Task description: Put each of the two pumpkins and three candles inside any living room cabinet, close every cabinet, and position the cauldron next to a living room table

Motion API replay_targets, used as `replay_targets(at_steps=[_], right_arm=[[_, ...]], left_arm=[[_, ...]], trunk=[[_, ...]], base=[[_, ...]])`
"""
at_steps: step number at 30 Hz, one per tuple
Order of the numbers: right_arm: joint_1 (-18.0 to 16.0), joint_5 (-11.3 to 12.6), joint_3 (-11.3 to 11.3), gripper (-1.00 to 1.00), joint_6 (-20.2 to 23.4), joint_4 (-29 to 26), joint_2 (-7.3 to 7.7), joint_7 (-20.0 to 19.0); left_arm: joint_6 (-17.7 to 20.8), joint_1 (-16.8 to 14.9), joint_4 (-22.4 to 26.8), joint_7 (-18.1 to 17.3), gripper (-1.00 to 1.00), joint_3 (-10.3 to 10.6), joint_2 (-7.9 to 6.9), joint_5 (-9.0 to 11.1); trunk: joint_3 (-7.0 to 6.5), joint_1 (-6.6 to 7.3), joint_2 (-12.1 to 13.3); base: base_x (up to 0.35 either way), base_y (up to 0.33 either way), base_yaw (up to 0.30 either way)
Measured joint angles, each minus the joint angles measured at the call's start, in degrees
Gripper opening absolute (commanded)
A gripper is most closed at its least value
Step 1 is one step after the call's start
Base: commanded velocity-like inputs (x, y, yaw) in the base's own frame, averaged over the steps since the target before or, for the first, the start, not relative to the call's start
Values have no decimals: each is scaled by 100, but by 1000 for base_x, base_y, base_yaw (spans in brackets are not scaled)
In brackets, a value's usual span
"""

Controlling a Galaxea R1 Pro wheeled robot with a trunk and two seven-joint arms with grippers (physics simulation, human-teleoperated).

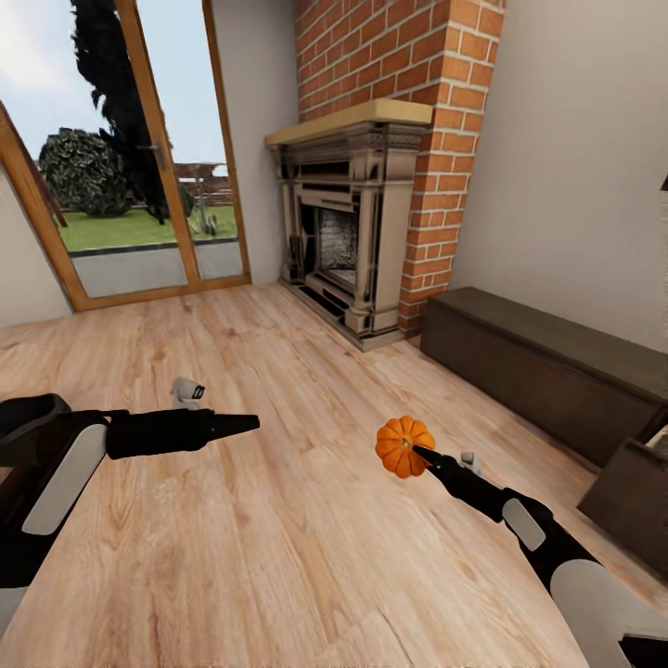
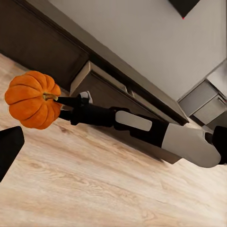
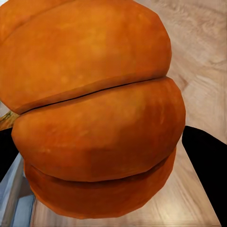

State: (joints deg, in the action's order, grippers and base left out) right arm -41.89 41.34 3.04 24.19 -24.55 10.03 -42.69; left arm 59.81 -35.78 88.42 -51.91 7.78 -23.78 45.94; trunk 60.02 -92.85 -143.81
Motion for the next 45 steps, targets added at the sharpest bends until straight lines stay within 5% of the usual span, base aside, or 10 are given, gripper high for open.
replay_targets(at_steps=[10, 28, 45], right_arm=[[-1, 24, 6, -100, -16, -6, -7, -1], [0, 13, 4, -100, 12, 2, -2, 0], [-1, -57, -59, -100, -41, -10, -50, 86]], left_arm=[[0, -4, -1, -5, 100, 12, 0, 7], [0, -2, 5, -256, 100, 12, -1, -12], [-1, 0, 3, -261, 100, 6, 0, -26]], trunk=[[-222, 28, 13], [-223, 28, 14], [-241, 25, 14]], base=[[-109, -52, 0], [-4, -8, 0], [-142, -247, 26]])
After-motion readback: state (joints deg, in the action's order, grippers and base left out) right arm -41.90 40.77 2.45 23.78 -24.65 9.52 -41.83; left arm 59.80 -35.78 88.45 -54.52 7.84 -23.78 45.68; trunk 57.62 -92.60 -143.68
